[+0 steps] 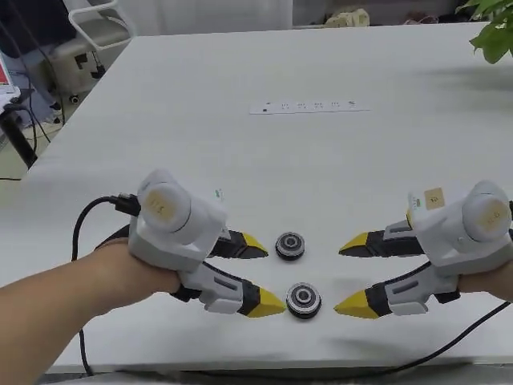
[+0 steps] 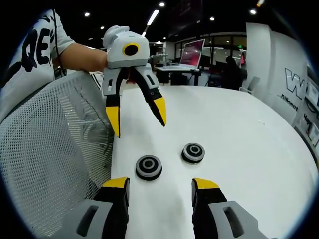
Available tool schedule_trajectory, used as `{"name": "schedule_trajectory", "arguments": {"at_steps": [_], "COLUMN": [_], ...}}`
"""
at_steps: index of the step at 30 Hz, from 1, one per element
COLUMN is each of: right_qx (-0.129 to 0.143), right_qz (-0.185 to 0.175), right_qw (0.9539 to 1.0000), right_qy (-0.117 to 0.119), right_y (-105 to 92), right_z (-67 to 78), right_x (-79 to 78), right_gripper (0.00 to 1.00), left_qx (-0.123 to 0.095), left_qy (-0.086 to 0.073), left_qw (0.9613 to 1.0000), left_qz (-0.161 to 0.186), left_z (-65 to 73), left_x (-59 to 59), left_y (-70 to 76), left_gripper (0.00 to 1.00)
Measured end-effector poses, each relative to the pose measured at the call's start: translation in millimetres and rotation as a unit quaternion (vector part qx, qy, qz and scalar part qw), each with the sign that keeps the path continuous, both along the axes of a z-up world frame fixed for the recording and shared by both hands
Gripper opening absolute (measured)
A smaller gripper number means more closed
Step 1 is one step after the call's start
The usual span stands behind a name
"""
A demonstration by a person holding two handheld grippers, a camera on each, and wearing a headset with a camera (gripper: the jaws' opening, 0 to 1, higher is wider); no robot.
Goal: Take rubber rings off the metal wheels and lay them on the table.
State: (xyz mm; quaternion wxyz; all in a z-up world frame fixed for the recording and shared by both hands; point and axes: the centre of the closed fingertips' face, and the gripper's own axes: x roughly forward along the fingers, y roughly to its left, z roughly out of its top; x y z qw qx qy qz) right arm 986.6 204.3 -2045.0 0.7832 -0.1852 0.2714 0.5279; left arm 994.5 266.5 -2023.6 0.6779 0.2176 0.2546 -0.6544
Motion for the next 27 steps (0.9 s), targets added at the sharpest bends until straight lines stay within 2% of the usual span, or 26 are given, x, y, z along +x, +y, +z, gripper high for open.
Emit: {"name": "schedule_trajectory", "arguments": {"at_steps": [8, 12, 23, 27], "right_qx": [0.002, 0.000, -0.004, -0.004], "right_qz": [0.002, 0.004, 0.007, 0.008], "right_qw": [1.0000, 1.0000, 1.0000, 1.0000], "right_qy": [0.001, 0.003, 0.003, 0.003], "right_y": [0.6, 0.5, 2.6, 2.5], "right_z": [-1.6, -3.5, -5.0, -5.4], "right_x": [-0.6, -2.0, -4.4, -4.8], "right_gripper": [0.47, 0.46, 0.46, 0.46], "left_qx": [0.014, 0.011, 0.025, 0.029], "left_qy": [0.000, 0.008, 0.003, 0.009], "left_qw": [0.9998, 0.9998, 0.9991, 0.9988], "left_qz": [-0.014, -0.015, -0.034, -0.037], "left_z": [-8.9, -9.1, -16.3, -19.7], "left_x": [-3.9, -5.4, -10.8, -11.5], "left_y": [-3.5, -6.9, -14.5, -17.9], "left_gripper": [0.38, 0.35, 0.31, 0.28]}}
